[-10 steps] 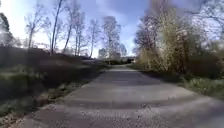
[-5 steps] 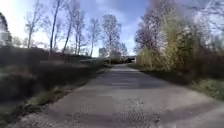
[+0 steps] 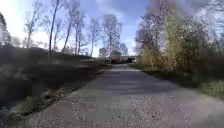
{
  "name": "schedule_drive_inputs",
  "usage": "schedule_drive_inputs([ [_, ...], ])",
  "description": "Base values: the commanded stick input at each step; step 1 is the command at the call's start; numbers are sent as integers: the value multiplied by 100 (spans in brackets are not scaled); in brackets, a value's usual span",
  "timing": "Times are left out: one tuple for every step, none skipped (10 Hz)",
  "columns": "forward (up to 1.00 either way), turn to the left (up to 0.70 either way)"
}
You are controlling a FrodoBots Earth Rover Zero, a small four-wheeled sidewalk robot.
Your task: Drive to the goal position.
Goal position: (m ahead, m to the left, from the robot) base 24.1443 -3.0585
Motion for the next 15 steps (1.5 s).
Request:
schedule_drive_inputs([
  [100, 0],
  [100, 0],
  [100, 0],
  [100, 0],
  [100, 0],
  [100, 0],
  [100, 0],
  [100, 0],
  [100, 0],
  [100, 0],
  [100, 0],
  [100, 0],
  [100, 0],
  [100, 0],
  [100, 0],
])
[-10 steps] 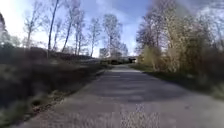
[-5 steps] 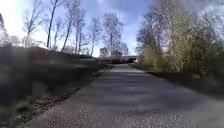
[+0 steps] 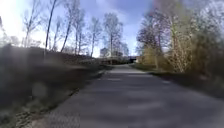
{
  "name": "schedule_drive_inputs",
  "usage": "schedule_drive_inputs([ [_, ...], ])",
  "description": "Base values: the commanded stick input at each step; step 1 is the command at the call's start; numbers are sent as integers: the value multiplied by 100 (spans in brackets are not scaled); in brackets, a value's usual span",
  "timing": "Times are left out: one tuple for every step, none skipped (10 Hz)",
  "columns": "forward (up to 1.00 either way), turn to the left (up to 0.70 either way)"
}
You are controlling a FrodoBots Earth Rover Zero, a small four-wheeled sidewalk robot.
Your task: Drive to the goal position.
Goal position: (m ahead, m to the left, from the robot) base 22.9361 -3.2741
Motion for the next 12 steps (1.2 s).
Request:
schedule_drive_inputs([
  [100, 0],
  [100, 0],
  [100, 0],
  [100, 0],
  [100, 0],
  [100, 0],
  [100, 0],
  [100, 0],
  [100, 0],
  [100, 0],
  [100, 0],
  [100, 0],
])
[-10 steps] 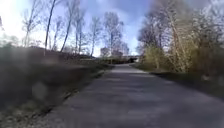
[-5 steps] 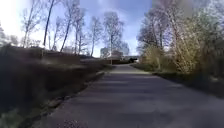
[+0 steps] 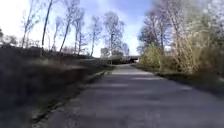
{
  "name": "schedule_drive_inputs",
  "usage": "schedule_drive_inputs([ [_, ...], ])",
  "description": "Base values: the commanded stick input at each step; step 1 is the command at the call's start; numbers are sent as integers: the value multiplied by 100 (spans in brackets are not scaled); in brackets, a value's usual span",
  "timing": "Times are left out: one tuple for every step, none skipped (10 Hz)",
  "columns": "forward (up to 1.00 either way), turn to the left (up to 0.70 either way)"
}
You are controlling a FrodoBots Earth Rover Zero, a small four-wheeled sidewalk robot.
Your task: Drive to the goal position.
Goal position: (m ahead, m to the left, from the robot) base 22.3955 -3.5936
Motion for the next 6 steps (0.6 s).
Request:
schedule_drive_inputs([
  [100, 0],
  [100, 0],
  [100, 0],
  [100, 0],
  [100, 0],
  [100, 0],
])
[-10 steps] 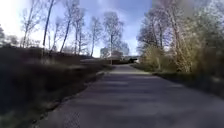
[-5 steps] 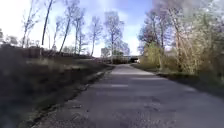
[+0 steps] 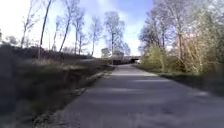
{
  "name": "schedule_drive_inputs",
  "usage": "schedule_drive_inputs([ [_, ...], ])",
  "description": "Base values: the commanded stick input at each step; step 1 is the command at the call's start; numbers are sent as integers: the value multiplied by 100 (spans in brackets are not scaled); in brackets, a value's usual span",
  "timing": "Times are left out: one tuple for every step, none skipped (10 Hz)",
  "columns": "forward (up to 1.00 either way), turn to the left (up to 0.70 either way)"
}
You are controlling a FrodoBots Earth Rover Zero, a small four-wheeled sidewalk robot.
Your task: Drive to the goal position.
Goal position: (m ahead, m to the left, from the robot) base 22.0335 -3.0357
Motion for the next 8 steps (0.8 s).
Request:
schedule_drive_inputs([
  [100, -1],
  [100, -3],
  [100, -2],
  [100, -2],
  [100, -2],
  [100, -3],
  [100, -2],
  [100, -3],
])
